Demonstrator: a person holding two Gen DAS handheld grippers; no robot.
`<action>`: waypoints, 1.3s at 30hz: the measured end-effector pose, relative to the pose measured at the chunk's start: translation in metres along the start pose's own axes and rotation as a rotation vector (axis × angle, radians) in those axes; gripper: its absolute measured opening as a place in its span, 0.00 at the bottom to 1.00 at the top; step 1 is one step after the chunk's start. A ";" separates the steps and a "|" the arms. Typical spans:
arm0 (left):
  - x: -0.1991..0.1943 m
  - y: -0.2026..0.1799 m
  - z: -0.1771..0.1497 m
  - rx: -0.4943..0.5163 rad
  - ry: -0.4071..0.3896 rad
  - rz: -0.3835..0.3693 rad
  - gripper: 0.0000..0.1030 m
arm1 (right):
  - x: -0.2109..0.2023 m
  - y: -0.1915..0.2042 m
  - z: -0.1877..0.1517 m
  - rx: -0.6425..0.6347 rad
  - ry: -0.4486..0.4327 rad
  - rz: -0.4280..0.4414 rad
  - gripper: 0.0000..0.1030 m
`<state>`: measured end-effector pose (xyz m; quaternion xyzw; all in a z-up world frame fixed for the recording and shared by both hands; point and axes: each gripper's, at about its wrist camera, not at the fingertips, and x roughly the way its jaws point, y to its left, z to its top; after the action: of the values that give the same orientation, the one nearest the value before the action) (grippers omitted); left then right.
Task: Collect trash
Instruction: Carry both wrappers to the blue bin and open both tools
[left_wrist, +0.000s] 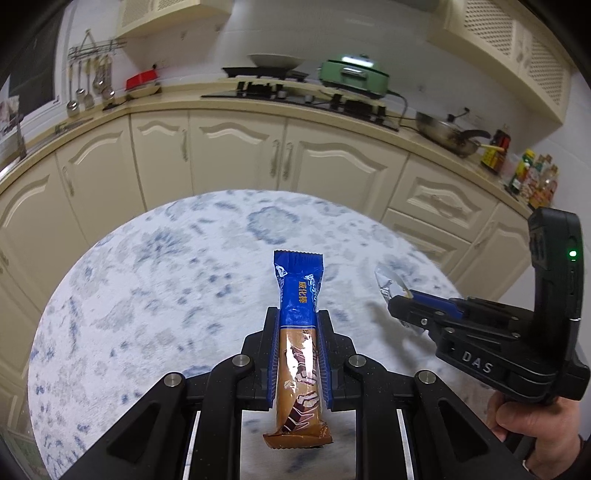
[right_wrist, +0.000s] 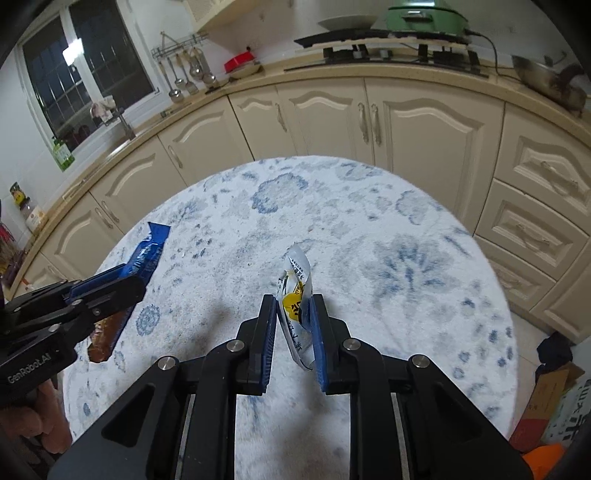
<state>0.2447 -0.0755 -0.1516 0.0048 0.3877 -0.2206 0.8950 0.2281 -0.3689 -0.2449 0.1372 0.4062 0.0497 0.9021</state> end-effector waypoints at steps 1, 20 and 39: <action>0.001 -0.005 0.001 0.008 -0.002 -0.006 0.14 | -0.010 -0.005 0.000 0.010 -0.016 -0.003 0.18; 0.028 -0.181 0.032 0.242 -0.025 -0.208 0.14 | -0.169 -0.135 -0.034 0.198 -0.223 -0.215 0.18; 0.228 -0.366 0.044 0.399 0.332 -0.353 0.15 | -0.144 -0.322 -0.110 0.526 -0.086 -0.330 0.21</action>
<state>0.2666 -0.5030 -0.2205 0.1492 0.4725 -0.4405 0.7487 0.0427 -0.6837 -0.3038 0.3001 0.3835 -0.2100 0.8478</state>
